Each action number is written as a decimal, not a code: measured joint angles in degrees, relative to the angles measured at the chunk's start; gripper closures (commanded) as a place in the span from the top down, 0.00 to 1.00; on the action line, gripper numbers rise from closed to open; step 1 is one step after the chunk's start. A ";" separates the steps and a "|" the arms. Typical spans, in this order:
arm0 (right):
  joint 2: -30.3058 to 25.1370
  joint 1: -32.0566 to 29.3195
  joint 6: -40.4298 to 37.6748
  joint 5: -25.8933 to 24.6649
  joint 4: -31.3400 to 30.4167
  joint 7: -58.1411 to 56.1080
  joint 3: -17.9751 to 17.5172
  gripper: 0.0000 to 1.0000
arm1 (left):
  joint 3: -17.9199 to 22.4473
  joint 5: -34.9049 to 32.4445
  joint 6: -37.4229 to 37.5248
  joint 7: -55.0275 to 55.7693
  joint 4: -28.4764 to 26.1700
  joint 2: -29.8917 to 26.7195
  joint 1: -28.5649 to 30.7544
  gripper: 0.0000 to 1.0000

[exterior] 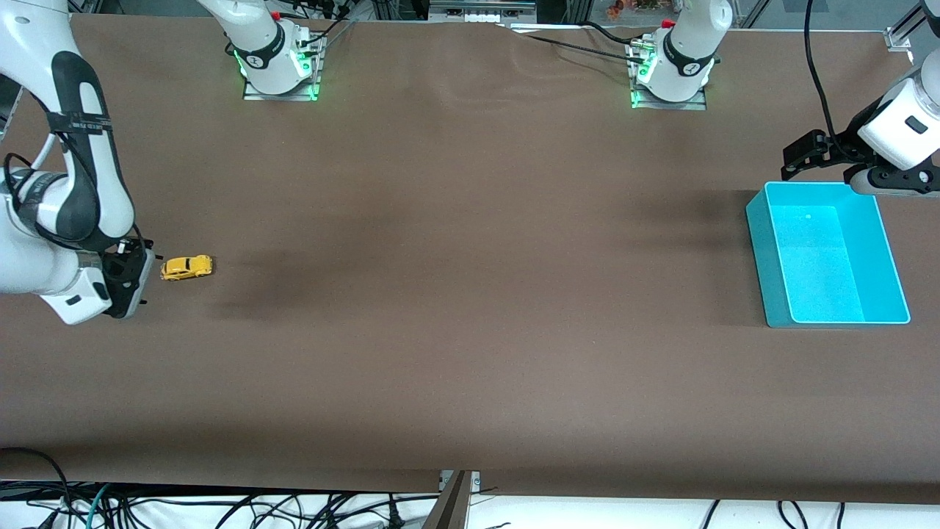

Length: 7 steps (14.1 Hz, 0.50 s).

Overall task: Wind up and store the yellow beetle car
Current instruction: 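Reach the right gripper down toward the yellow beetle car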

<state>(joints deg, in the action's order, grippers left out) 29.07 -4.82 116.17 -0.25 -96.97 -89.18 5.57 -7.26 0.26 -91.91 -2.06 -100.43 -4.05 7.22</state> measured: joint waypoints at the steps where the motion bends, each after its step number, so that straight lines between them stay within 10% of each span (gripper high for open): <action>1: -0.02 -0.26 1.53 0.00 -1.22 -2.99 0.07 1.00 | -0.04 0.00 0.00 -0.13 0.00 0.00 0.00 1.00; 7: 0.00 -4.86 12.54 1.65 -9.22 -18.97 0.33 0.98 | -0.10 0.00 0.00 -0.49 -0.01 0.00 0.00 1.00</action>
<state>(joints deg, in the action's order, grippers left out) 29.07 -9.68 128.71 1.40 -106.18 -108.16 5.90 -7.36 0.26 -91.91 -2.55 -100.43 -4.05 7.22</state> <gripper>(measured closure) 0.022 0.000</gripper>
